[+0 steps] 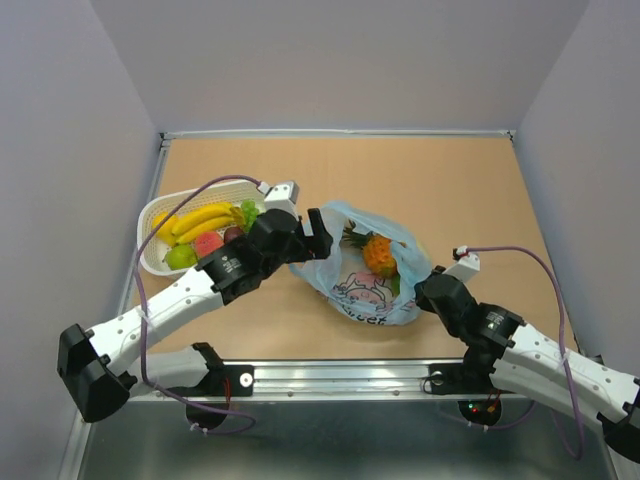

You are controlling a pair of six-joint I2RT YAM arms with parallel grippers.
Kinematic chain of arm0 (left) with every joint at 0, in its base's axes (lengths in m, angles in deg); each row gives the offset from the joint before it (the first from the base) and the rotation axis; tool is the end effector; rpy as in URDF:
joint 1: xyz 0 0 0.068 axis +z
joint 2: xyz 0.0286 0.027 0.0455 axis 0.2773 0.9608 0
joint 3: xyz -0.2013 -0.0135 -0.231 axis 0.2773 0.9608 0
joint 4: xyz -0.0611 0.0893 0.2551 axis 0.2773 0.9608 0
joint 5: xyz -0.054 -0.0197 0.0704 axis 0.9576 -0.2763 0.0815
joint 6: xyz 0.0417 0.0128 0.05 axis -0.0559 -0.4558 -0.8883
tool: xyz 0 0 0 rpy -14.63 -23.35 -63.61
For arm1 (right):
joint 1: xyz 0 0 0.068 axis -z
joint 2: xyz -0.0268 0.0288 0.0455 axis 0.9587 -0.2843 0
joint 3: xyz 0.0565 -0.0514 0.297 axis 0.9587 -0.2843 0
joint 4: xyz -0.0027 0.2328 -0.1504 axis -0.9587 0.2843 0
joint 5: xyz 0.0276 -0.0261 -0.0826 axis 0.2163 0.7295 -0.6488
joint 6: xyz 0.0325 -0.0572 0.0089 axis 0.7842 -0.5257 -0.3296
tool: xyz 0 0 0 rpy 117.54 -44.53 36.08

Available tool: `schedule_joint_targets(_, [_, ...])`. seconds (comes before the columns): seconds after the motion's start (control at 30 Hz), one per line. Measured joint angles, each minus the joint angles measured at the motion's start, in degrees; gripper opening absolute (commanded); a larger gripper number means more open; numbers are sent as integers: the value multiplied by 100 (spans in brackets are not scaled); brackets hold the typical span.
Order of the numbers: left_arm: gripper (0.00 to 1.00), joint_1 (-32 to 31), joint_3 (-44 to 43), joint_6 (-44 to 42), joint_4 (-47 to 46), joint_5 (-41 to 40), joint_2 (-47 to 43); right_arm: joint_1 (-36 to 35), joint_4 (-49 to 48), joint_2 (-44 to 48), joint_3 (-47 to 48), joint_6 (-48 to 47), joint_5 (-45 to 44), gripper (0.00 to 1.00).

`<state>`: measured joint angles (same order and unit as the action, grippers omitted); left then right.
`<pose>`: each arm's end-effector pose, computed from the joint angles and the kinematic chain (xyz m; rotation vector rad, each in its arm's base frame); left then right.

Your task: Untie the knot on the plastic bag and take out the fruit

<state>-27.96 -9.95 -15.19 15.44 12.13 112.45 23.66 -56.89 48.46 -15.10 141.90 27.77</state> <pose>0.1967 -0.1716 0.3540 0.0004 2.0180 -0.6331 0.1097 0.0814 0.2073 0.3869 2.0986 0.3334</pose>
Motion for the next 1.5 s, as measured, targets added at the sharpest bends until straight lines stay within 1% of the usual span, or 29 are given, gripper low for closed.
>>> schedule_joint_targets(0.07, [92,-623,2,289,-136,2,31,0,0,-13,35,-48,-39,11])
schedule_joint_targets(0.13, [92,-1067,2,614,-345,-68,111,0,0,-11,44,-66,-81,11])
schedule_joint_targets(0.23, [92,-1495,2,1147,-708,-227,369,0,2,-17,50,-103,-120,12])
schedule_joint_targets(0.33, [92,-1679,2,1685,-1082,-385,745,0,2,-22,57,-111,-120,11])
schedule_joint_targets(0.53, [92,-1613,52,2629,-1952,-822,1620,0,2,55,96,-127,-118,11])
schedule_joint_targets(0.67, [92,-1381,170,3217,-2420,-1058,2087,0,0,146,101,-125,-111,11])
schedule_joint_targets(0.83, [93,-1143,251,3738,-2815,-1300,2695,0,0,199,105,-131,-37,11])
schedule_joint_targets(1.07, [93,-905,138,4026,-3141,-1362,3576,0,-2,295,103,-153,138,11])
schedule_joint_targets(1.4, [92,-752,-640,3971,-3700,-1432,4520,0,-57,251,103,-214,579,11])
schedule_joint_targets(1.5, [90,-748,-861,3952,-3738,-1423,4776,0,-74,245,103,-234,686,11])
